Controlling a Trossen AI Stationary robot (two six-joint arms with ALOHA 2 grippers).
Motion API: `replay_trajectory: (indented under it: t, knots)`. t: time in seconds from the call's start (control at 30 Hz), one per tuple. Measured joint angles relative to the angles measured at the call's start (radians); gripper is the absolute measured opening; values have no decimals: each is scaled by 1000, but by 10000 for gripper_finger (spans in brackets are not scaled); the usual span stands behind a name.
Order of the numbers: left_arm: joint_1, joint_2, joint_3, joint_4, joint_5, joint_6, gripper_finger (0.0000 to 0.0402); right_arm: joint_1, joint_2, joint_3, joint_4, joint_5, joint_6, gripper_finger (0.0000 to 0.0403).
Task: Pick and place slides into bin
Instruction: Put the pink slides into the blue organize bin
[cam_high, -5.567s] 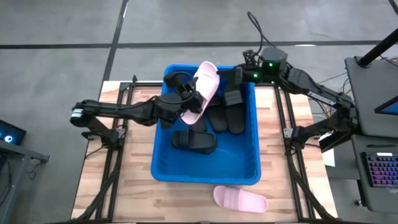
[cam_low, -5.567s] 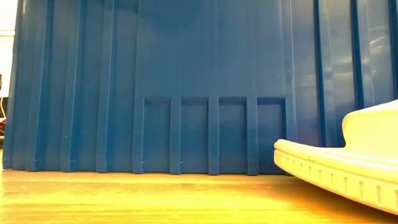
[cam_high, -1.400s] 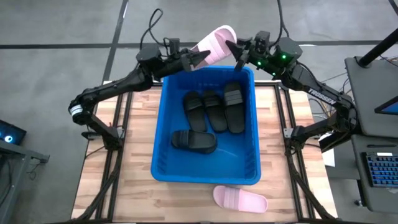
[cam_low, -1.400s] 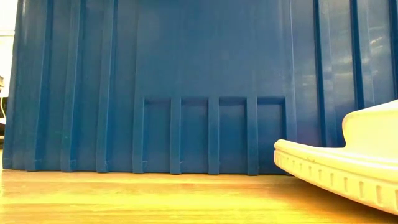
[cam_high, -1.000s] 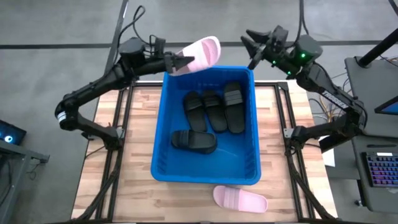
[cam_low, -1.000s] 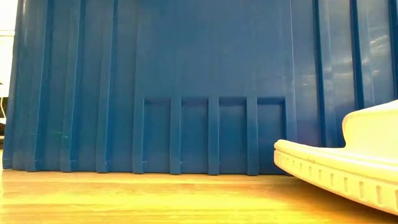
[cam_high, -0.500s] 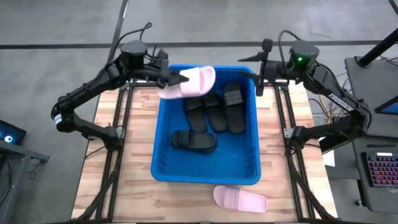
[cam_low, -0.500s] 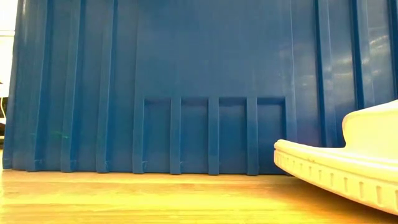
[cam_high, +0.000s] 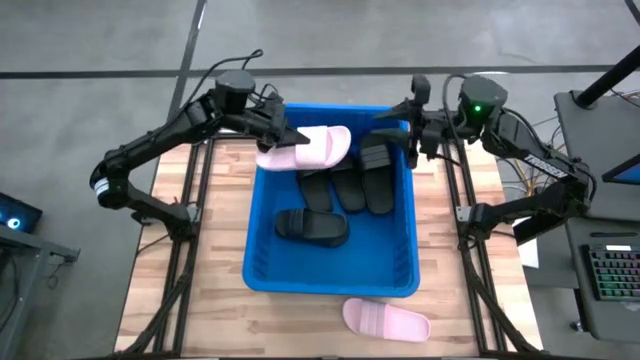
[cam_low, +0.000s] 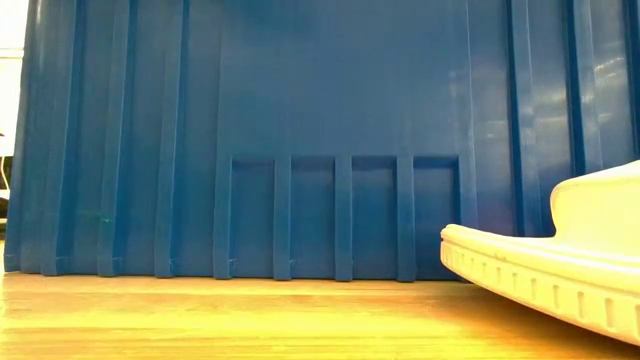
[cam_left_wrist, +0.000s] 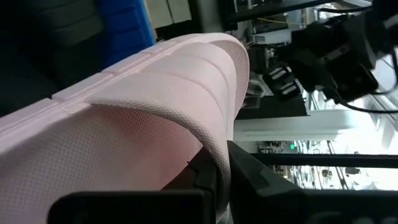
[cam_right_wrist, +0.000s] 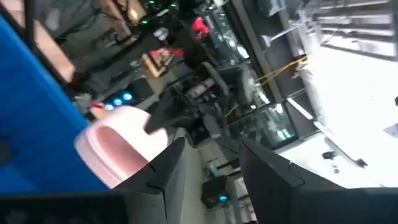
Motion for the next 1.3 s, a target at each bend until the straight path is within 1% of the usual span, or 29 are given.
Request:
replay_trajectory:
  t: [0.33, 0.53, 0.73, 0.87, 0.93, 1.07, 1.17, 1.3]
  knots:
    - [0, 13, 0, -6, 6, 0, 0, 27, 23, 0, -189, 9, -5, 132]
    - [0, 13, 0, 3, 30, -1, 0, 31, 24, 0, -251, 9, -113, 134]
    - [0, 14, 0, 5, 66, -1, 0, 45, 80, -4, -239, 11, -160, 155]
    - [0, 15, 0, 4, 66, -2, 0, 61, 116, -4, -201, 62, -247, 173]
    - [0, 15, 0, 4, 66, -2, 0, 63, 134, -4, -185, 90, -254, 182]
    - [0, 15, 0, 4, 73, -3, 0, 65, 167, -4, -144, 100, -253, 193]
    - [0, 15, 0, 4, 77, -3, 0, 71, 181, -4, -115, 98, -254, 196]
    - [0, 15, 0, 4, 77, -1, 0, 90, 190, -5, -94, 113, -250, 189]
